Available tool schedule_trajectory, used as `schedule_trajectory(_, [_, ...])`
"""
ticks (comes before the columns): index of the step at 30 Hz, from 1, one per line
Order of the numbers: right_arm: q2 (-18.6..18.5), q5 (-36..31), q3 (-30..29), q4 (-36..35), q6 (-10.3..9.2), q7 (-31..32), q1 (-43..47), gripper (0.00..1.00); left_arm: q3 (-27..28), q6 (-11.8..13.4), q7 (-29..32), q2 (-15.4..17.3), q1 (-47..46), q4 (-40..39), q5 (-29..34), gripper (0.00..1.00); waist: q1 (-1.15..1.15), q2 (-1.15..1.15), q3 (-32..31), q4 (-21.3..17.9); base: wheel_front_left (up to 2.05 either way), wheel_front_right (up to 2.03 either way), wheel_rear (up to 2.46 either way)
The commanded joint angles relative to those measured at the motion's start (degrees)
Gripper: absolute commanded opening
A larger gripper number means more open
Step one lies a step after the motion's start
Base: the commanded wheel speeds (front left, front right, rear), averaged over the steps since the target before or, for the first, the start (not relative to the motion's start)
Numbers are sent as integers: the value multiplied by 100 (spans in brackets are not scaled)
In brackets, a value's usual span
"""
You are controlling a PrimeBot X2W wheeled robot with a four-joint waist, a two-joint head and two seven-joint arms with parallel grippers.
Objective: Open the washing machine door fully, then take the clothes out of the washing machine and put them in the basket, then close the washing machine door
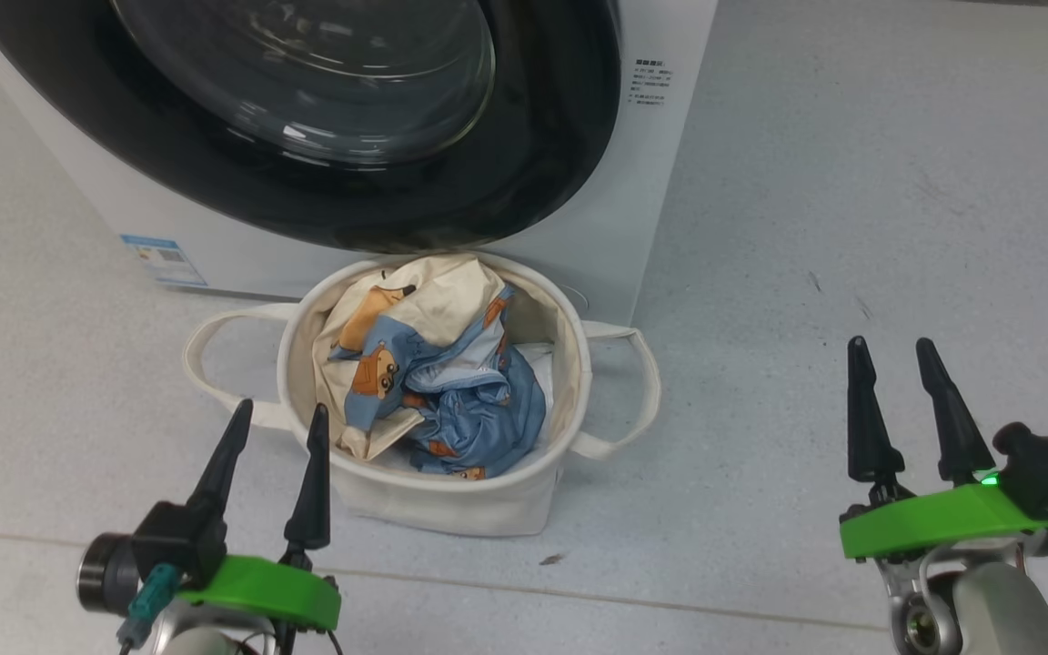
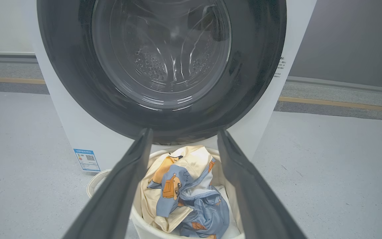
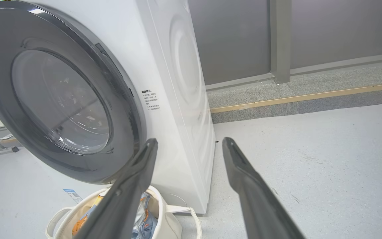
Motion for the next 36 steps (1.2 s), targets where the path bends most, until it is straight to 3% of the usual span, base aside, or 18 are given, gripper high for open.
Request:
schedule_trajectory(1, [11, -33, 137, -244, 0, -23, 33, 100, 205, 3, -69, 62, -66, -165, 66, 100, 0, 0, -11, 5, 0, 0, 0])
schedule_trajectory(12, [12, 54, 259, -595, 0, -23, 137, 100, 176, -73, -69, 15, 2, -130, 26, 100, 0, 0, -84, 47, 0, 0, 0])
schedule_trajectory(36, [12, -3, 349, -510, 0, -23, 268, 100, 195, -9, -69, -35, 118, -48, 80, 100, 0, 0, -312, 73, 0, 0, 0])
